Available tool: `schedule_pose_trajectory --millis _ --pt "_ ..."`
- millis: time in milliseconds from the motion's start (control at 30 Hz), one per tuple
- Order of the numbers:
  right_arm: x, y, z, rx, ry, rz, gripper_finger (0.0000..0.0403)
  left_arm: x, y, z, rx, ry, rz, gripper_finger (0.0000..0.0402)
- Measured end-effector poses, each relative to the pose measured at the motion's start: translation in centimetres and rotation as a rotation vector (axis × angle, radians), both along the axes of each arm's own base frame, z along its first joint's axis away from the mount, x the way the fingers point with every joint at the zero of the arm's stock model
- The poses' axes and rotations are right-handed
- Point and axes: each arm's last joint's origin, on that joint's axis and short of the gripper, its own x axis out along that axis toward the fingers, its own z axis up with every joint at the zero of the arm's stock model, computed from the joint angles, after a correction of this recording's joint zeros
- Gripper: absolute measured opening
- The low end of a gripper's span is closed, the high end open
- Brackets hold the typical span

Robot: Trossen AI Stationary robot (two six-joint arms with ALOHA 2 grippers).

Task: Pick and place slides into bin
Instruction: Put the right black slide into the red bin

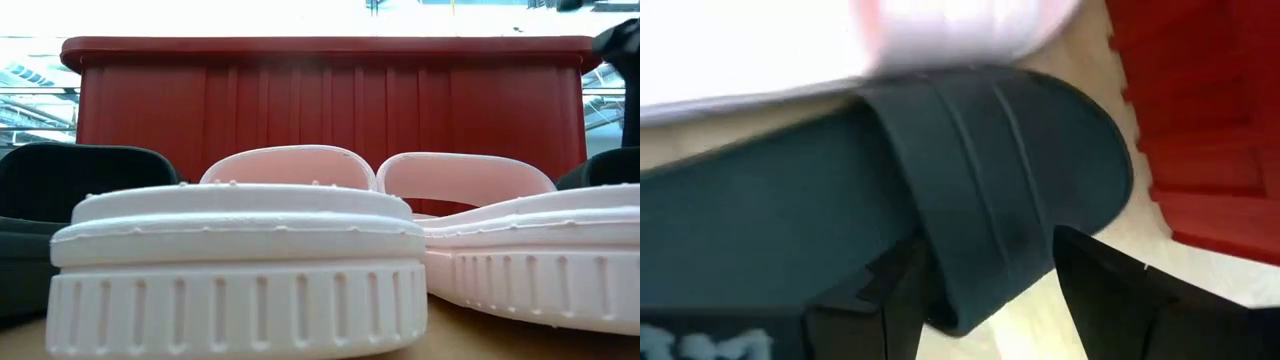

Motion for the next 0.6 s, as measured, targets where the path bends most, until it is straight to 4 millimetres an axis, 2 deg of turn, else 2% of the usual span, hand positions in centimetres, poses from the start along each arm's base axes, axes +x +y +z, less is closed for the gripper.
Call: schedule_pose_trajectory --millis 200,367,467,600 --pt "0.1 -1.0 -1.5 0.019 0.040 -0.014 0.0196 0.0 0.0 0.0 -0.013 0.003 -0.008 0.0186" --pt "0.5 -1.4 -1.8 0.021 0.004 -0.052 0.0187 0.0 0.0 0.0 -0.013 0.004 -0.008 0.0186" --pt "0.6 -1.6 -1.8 0.013 -0.024 -0.088 0.0161 0.0 0.0 -0.1 -0.013 0.011 -0.008 0.0186" --pt "0.7 -1.7 -1.8 0.023 -0.033 -0.119 0.0103 0.1 0.0 -0.1 -0.013 0.018 -0.008 0.0186"
